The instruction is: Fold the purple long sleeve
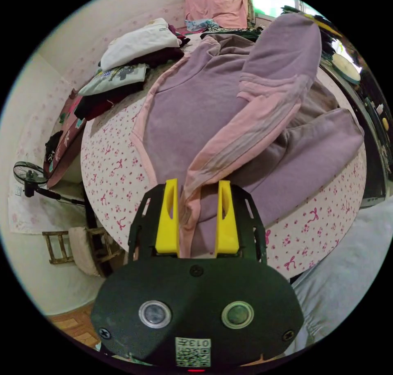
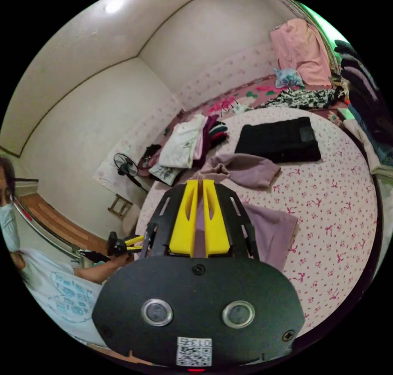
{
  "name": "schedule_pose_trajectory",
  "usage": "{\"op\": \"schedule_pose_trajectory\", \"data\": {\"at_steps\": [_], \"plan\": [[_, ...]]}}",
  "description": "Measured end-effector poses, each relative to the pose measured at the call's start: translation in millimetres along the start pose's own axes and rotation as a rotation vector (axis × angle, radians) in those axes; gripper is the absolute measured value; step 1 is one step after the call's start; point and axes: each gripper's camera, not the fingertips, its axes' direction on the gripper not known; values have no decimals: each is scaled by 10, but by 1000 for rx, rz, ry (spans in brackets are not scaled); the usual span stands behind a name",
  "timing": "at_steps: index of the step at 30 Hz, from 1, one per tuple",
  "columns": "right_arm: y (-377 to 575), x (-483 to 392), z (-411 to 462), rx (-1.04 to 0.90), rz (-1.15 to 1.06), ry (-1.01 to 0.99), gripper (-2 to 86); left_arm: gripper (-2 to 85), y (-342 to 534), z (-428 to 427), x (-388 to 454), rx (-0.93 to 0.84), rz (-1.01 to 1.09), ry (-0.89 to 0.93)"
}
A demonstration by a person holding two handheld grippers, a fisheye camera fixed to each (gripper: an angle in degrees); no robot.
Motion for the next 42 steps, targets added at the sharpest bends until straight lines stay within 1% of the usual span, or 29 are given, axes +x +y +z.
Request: {"op": "schedule_pose_trajectory", "data": {"at_steps": [2,4,7,8,10,12,15,18,22,24,25,27,28,30,32,34,35,37,39,40,41,42], "plan": [[87,-95,-316,73,3,-63,24,135,12,41,-13,7,-22,10],[262,-129,-585,114,33,-83,24,133,32,69,-22,18,-42,18],[734,-98,-855,110,118,-38,23,123,70,113,-31,33,-65,40],[972,-54,-899,91,172,7,23,119,85,125,-30,39,-73,41],[1358,52,-924,56,274,88,24,114,101,136,-9,44,-73,32],[1880,250,-909,31,437,138,24,111,113,144,29,50,-62,12],[2377,501,-753,-20,571,202,27,106,114,173,77,55,-42,-6],[2586,617,-558,-55,606,208,33,96,103,189,73,44,-31,-5],[2502,489,-481,-103,529,246,50,90,200,137,69,40,-17,-29],[2395,342,-499,-177,446,327,67,90,292,115,23,34,-35,-18],[2374,309,-522,-188,433,344,70,91,371,76,-23,38,-50,-13],[2281,136,-658,-169,368,445,72,91,513,-13,-106,65,-72,-8],[2249,86,-682,-163,348,469,72,90,596,-76,-173,84,-100,-1],[2083,-146,-644,-161,236,528,64,83,650,-174,-265,120,-162,6],[1937,-348,-472,-171,124,493,51,68,617,-379,-315,246,-247,-12],[1796,-568,-206,-206,8,463,39,60,524,-503,-283,336,-262,3],[1720,-703,1,-237,-59,463,35,55,414,-511,-229,359,-230,44],[1635,-846,336,-303,-123,462,30,49,208,-391,-110,318,-163,105],[1593,-930,786,-401,-176,479,29,39,37,-181,53,249,-103,118],[1594,-936,891,-427,-188,497,29,28,-47,-10,187,185,-44,100],[1609,-931,1088,-481,-208,542,28,20,-103,196,330,84,32,62],[1621,-939,1206,-488,-227,563,26,15,-111,307,401,26,75,34]]}}
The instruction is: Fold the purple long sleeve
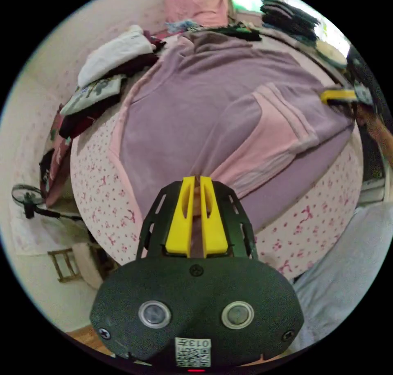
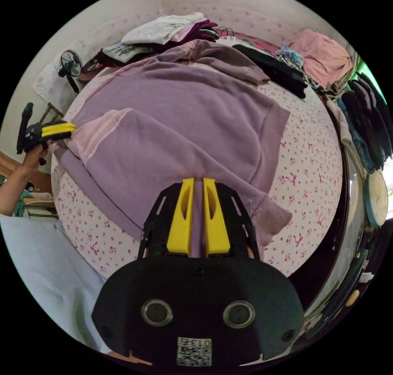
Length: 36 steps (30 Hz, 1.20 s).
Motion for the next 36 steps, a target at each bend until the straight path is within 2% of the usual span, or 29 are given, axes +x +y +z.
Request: {"op": "schedule_pose_trajectory", "data": {"at_steps": [1,2,4,7,10,12,15,18,22,24,27,30,32,33,36], "plan": [[-11,-22,-10,26,-7,7,25,9,71,12,116,54,73,-75],[-56,-45,-12,12,-6,0,22,4,123,65,199,27,119,-181],[-115,-68,-66,-25,-6,-31,16,0,159,76,271,35,146,-230],[-83,-122,-328,49,3,-17,10,-2,168,-29,221,51,52,-237],[-45,-265,-578,196,7,6,8,-3,178,-322,208,238,-47,-176],[-136,-562,-573,237,-99,1,5,-3,53,-370,376,306,2,-141],[-340,-1009,-330,171,-254,49,2,-3,-283,-159,756,230,183,-70],[-510,-1209,-5,62,-272,56,1,-2,-405,119,822,173,169,-107],[-630,-1196,-73,41,-265,31,0,-3,-412,215,802,123,234,-166],[-594,-1042,-302,87,-189,56,-1,-3,-410,177,777,115,210,-224],[-405,-766,-546,138,-61,142,-1,-3,-331,-54,647,209,133,-227],[-207,-483,-579,110,80,267,-1,-3,-351,-23,589,175,118,-206],[-166,-326,-450,28,124,260,-1,-3,-375,280,481,47,75,-154],[-163,-247,-313,-26,121,222,-1,-3,-343,254,450,108,63,-145],[-191,-135,-327,57,145,199,-1,-3,-403,253,329,97,34,-96]]}}
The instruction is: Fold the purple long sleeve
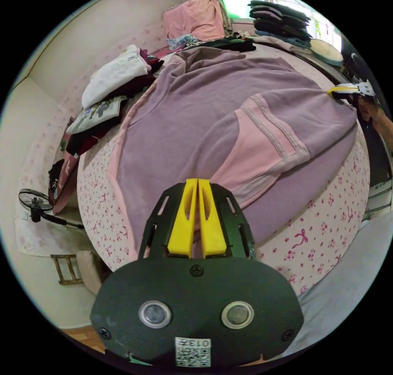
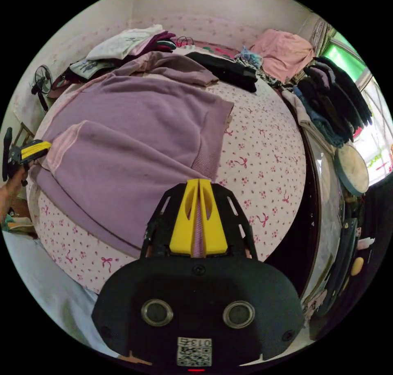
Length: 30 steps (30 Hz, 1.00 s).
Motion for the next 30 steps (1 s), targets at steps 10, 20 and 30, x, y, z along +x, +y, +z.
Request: {"op": "schedule_pose_trajectory", "data": {"at_steps": [10,20,30], "plan": [[-131,-245,-413,87,-133,-169,-1,-3,-287,-260,-4,56,68,-56],[-398,246,-267,60,-85,-307,8,2,-437,-197,-1064,68,-131,-17],[-1616,864,-11,117,-135,-248,90,86,-1580,290,-2681,25,-299,143]]}}
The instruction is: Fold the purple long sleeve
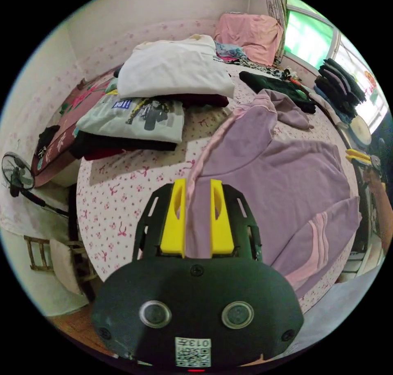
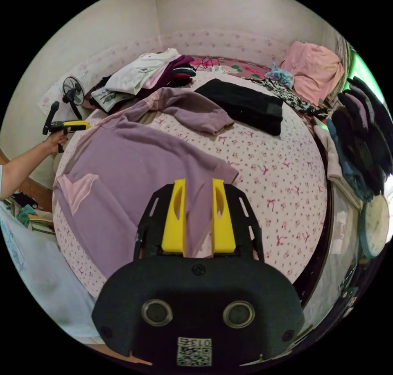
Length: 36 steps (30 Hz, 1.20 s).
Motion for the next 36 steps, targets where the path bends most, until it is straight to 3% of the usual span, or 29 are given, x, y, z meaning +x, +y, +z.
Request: {"op": "schedule_pose_trajectory", "data": {"at_steps": [4,9,12,16,24,36], "plan": [[-505,112,204,-44,-131,10,93,87,-589,210,-109,-38,91,55],[-974,214,609,-263,-357,-60,92,103,-1002,455,-94,-95,191,101],[-1110,282,806,-393,-395,-42,82,77,-1121,690,-44,-208,255,97],[-1279,385,842,-451,-351,-102,42,19,-1211,590,-202,-182,229,203],[-1054,92,92,-218,-410,27,23,5,-814,-126,-405,54,277,258],[127,-864,-490,2,-322,365,18,6,330,-1040,362,200,476,-20]]}}
